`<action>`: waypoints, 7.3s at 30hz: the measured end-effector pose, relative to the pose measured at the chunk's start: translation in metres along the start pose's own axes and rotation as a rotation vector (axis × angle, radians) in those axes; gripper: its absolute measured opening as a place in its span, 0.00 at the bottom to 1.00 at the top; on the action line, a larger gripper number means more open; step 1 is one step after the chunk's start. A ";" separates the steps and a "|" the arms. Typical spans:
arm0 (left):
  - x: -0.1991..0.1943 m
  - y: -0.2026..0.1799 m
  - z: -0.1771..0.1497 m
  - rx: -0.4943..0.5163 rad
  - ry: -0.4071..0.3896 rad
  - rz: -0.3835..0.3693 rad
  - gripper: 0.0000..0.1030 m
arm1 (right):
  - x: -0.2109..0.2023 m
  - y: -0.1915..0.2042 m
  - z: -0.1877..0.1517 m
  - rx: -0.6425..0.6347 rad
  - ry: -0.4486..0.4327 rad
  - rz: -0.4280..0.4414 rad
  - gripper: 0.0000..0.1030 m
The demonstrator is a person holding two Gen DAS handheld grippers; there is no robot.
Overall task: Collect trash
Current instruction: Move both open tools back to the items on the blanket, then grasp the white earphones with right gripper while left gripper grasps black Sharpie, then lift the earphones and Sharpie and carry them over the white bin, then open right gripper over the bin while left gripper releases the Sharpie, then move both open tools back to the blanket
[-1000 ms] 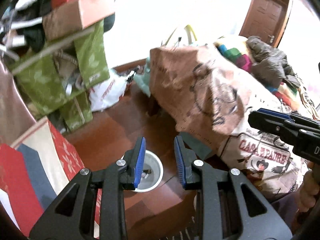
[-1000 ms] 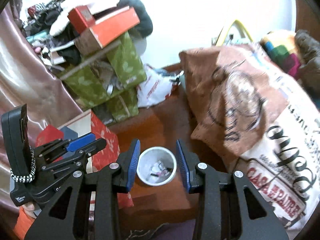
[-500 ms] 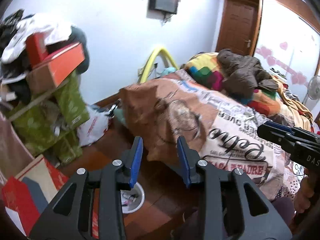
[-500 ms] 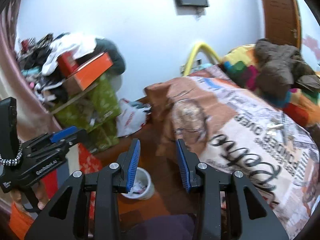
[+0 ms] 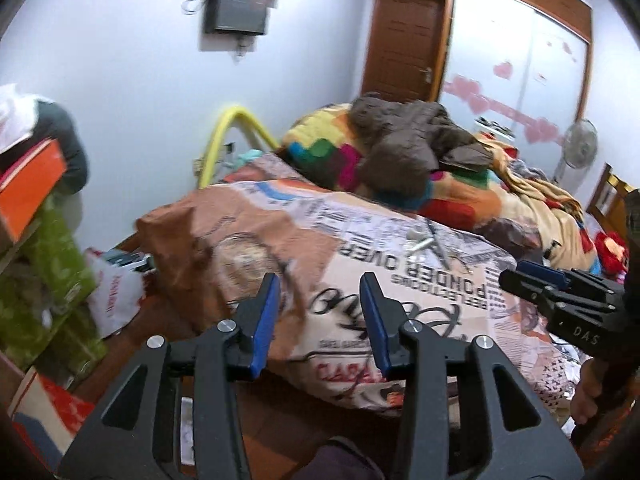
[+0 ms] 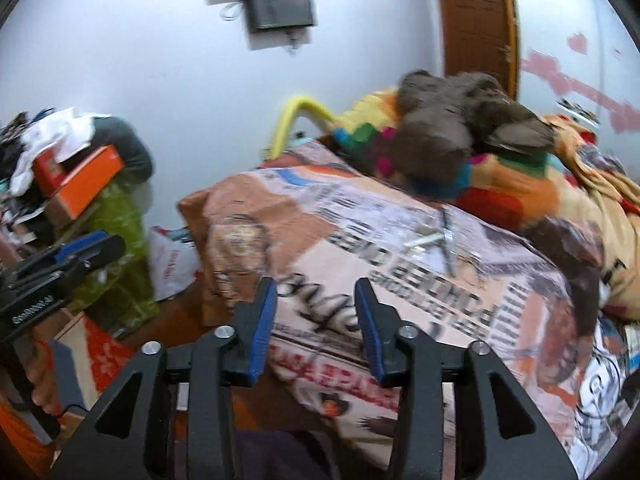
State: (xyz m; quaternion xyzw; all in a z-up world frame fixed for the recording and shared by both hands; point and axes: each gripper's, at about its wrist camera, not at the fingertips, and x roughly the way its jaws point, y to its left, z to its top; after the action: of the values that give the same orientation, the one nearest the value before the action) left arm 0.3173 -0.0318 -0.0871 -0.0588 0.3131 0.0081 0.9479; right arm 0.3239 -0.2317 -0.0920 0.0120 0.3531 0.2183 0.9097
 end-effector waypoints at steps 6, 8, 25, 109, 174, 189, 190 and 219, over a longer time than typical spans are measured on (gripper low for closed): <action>0.046 -0.041 0.007 0.059 0.051 -0.061 0.42 | 0.015 -0.054 -0.013 0.101 0.036 -0.078 0.46; 0.066 -0.051 0.008 0.065 0.074 -0.082 0.43 | 0.022 -0.069 -0.016 0.117 0.054 -0.100 0.46; 0.218 -0.103 -0.011 0.179 0.330 -0.167 0.44 | 0.097 -0.173 -0.012 0.252 0.168 -0.127 0.46; 0.212 -0.204 0.009 0.182 0.308 -0.310 0.09 | 0.056 -0.177 -0.009 0.234 0.107 -0.125 0.27; 0.021 0.309 -0.166 -0.422 0.246 0.158 0.09 | 0.192 0.323 -0.065 -0.333 0.461 0.416 0.11; 0.080 0.350 -0.260 -0.575 0.451 0.166 0.09 | 0.259 0.346 -0.116 -0.383 0.686 0.392 0.31; 0.082 0.351 -0.262 -0.578 0.458 0.162 0.09 | 0.259 0.345 -0.116 -0.381 0.682 0.388 0.33; 0.006 0.276 -0.165 -0.366 0.268 0.235 0.31 | 0.153 0.296 -0.061 -0.420 0.402 0.352 0.33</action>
State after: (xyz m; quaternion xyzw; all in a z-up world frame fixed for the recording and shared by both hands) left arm 0.2093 0.2226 -0.2516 -0.1929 0.4338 0.1671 0.8641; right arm 0.2695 0.0905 -0.1837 -0.1582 0.4652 0.4381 0.7528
